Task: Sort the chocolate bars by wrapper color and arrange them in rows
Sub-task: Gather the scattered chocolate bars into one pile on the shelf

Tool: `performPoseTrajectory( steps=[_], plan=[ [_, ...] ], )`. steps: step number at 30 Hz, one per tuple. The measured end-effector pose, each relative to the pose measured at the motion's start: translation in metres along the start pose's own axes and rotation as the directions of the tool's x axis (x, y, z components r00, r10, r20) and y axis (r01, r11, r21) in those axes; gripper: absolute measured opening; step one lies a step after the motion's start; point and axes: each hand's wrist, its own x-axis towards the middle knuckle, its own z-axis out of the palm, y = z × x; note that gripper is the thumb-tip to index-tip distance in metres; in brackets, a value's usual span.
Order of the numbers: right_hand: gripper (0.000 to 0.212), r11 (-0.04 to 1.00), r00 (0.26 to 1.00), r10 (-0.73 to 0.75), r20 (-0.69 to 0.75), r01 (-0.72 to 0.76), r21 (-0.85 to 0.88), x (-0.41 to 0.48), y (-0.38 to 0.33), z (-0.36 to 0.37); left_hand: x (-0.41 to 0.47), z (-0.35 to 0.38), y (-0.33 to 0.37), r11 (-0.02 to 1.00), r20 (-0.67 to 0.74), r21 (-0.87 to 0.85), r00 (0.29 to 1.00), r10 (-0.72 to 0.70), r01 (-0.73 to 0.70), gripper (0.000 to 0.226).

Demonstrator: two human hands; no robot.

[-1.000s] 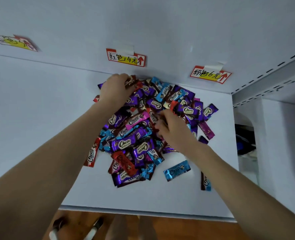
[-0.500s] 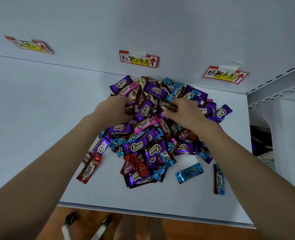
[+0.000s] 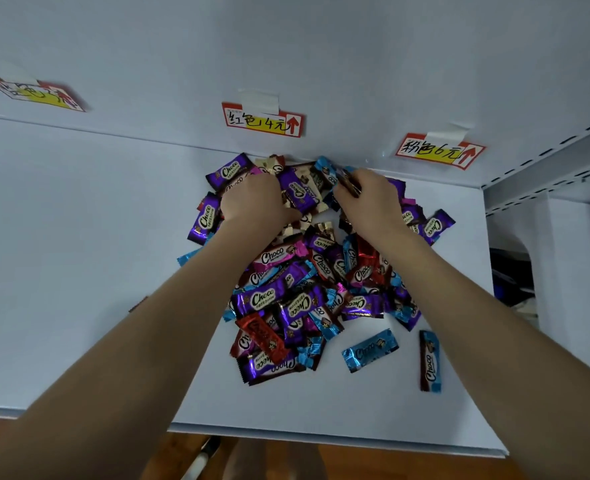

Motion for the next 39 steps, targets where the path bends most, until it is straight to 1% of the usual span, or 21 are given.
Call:
performPoseTrajectory(
  steps=[2,4,6,8,10,13,15,16,18,20,21,23,25,27,29,31,33,36,39],
  plan=[
    [0.015,0.999,0.999,-0.028,0.026,0.029,-0.014,0.009,-0.007,0.006,-0.002,0.003,-0.008,0.998,0.004,-0.055,1.0,-0.008,0.008,0.044],
    [0.015,0.998,0.997,-0.039,0.063,0.043,-0.05,0.016,-0.012,0.017,-0.005,0.007,-0.019,0.988,0.0,-0.152,1.0,-0.009,0.009,0.043],
    [0.028,0.997,0.996,0.002,0.091,0.005,-0.081,0.022,-0.014,0.027,-0.005,0.011,-0.03,0.952,-0.01,-0.305,1.0,-0.017,0.013,0.04],
    [0.036,0.989,0.994,0.047,0.101,-0.032,-0.142,0.026,-0.014,0.033,-0.006,0.012,-0.036,0.881,-0.012,-0.473,1.0,-0.028,0.019,0.033],
    [0.037,0.983,0.99,0.062,0.127,-0.039,-0.182,0.027,-0.014,0.034,-0.009,0.01,-0.041,0.803,-0.007,-0.596,0.999,-0.045,0.032,0.025],
    [0.038,0.985,0.977,0.086,0.197,-0.053,-0.166,0.023,-0.02,0.034,-0.015,0.006,-0.048,0.684,0.028,-0.726,0.997,-0.068,0.067,0.024],
    [0.035,0.982,0.963,0.098,0.251,-0.052,-0.183,0.02,-0.025,0.033,-0.017,0.005,-0.053,0.626,0.044,-0.776,0.996,-0.081,0.085,0.025],
    [0.032,0.983,0.956,0.095,0.276,-0.047,-0.176,0.018,-0.027,0.032,-0.018,0.004,-0.056,0.611,0.036,-0.787,0.996,-0.086,0.081,0.026],
    [0.022,0.994,0.95,0.066,0.305,-0.037,-0.099,0.013,-0.026,0.028,-0.018,0.003,-0.059,0.59,-0.004,-0.805,0.994,-0.109,0.061,0.028],
    [0.013,0.996,0.96,0.064,0.273,-0.077,0.038,0.005,-0.022,0.02,-0.017,0.001,-0.061,0.565,-0.063,-0.824,0.989,-0.137,0.026,0.024],
    [0.015,0.986,0.968,0.087,0.235,-0.117,0.115,0.0,-0.018,0.015,-0.015,-0.001,-0.061,0.563,-0.086,-0.826,0.986,-0.146,0.011,0.021],
    [0.018,0.947,0.974,0.146,0.175,-0.189,0.262,-0.006,-0.012,0.004,-0.01,-0.004,-0.059,0.604,-0.126,-0.797,0.982,-0.143,-0.014,0.011],
    [0.008,0.894,0.964,0.197,0.179,-0.252,0.372,-0.009,-0.007,-0.004,-0.003,-0.006,-0.052,0.669,-0.16,-0.742,0.981,-0.113,-0.044,0.011],
    [0.009,0.859,0.952,0.241,0.188,-0.3,0.415,-0.009,-0.004,-0.008,0.007,-0.006,-0.042,0.749,-0.183,-0.659,0.981,-0.069,-0.07,0.006],
    [0.008,0.874,0.95,0.252,0.182,-0.304,0.379,-0.01,-0.003,-0.008,0.017,-0.004,-0.029,0.843,-0.201,-0.532,0.979,-0.034,-0.08,0.013],
    [0.017,0.913,0.959,0.228,0.169,-0.271,0.306,-0.01,-0.002,-0.006,0.024,-0.001,-0.018,0.929,-0.197,-0.366,0.98,-0.018,-0.057,0.029],
    [0.026,0.941,0.97,0.191,0.152,-0.225,0.253,-0.009,-0.003,-0.002,0.03,0.002,-0.01,0.968,-0.193,-0.25,0.98,-0.039,-0.011,0.04],
    [0.032,0.978,0.987,0.125,0.101,-0.14,0.155,-0.001,-0.006,0.005,0.033,0.001,-0.01,0.972,-0.158,-0.235,0.986,-0.053,0.015,0.039],
    [0.033,0.997,0.995,0.075,0.071,-0.076,0.007,0.014,-0.013,0.019,0.029,-0.003,-0.021,0.957,-0.086,-0.289,0.996,-0.024,-0.002,0.033]
  ],
)
